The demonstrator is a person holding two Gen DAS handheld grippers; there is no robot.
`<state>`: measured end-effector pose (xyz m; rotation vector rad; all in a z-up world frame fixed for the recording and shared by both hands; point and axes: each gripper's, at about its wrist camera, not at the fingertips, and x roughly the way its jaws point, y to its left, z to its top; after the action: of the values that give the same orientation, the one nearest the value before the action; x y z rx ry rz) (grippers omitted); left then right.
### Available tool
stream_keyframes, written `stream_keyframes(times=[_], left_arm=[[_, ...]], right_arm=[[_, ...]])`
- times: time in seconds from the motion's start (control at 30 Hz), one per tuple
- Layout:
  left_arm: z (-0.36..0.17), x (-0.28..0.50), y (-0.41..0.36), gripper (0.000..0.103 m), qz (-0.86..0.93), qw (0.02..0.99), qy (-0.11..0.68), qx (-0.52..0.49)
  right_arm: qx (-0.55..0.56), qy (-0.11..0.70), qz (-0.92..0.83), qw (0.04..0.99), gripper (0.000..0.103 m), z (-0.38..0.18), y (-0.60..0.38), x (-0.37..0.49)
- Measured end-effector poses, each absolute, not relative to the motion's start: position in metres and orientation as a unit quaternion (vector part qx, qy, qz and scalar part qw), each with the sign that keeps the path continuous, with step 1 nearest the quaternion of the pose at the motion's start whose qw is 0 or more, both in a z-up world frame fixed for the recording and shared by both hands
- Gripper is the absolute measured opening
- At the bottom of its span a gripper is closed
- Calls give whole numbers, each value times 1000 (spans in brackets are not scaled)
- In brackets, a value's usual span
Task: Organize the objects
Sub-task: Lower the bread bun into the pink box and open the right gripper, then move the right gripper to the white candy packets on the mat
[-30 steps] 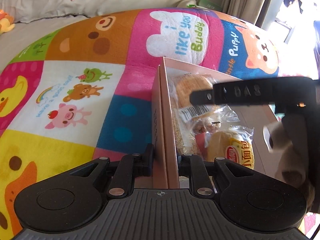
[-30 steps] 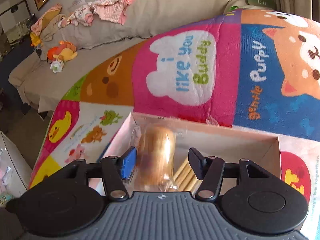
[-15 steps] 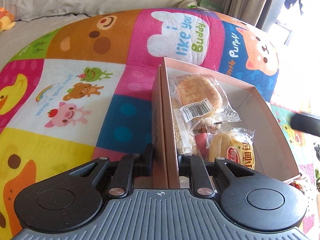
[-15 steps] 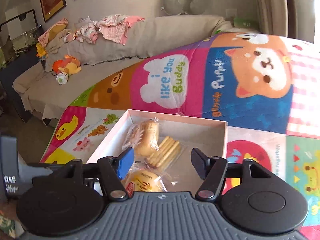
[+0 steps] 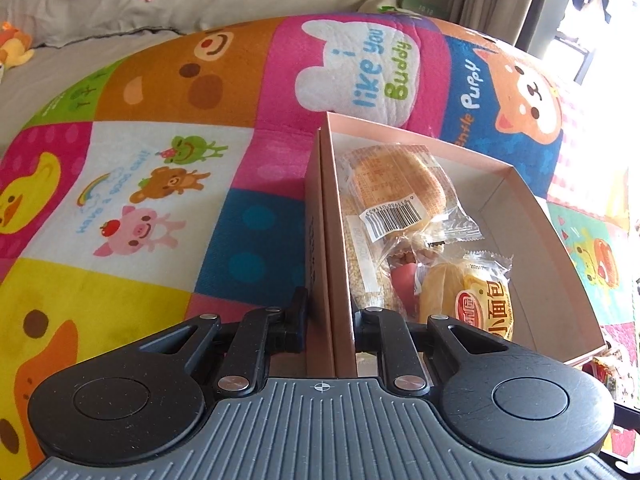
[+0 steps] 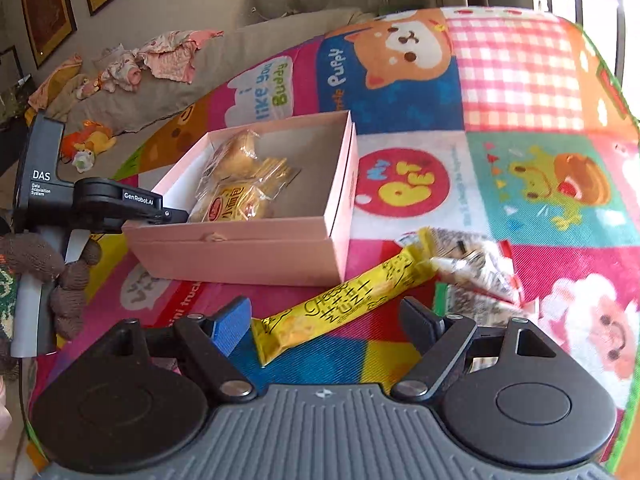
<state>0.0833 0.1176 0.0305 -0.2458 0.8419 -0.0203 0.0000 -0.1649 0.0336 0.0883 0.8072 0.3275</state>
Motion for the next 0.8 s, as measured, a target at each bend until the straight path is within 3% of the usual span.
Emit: stream_keyframes(times=[0.23, 0.73, 0.8], left_arm=[[31, 83, 116, 18, -5, 904, 411, -118], [31, 82, 117, 18, -7, 904, 410, -122], [31, 82, 117, 18, -7, 903, 410, -124]], right_arm=[[24, 412, 129, 902, 82, 12, -147, 28], [-56, 409, 129, 902, 82, 19, -192, -24], [-51, 406, 143, 901, 78, 20, -189, -26]])
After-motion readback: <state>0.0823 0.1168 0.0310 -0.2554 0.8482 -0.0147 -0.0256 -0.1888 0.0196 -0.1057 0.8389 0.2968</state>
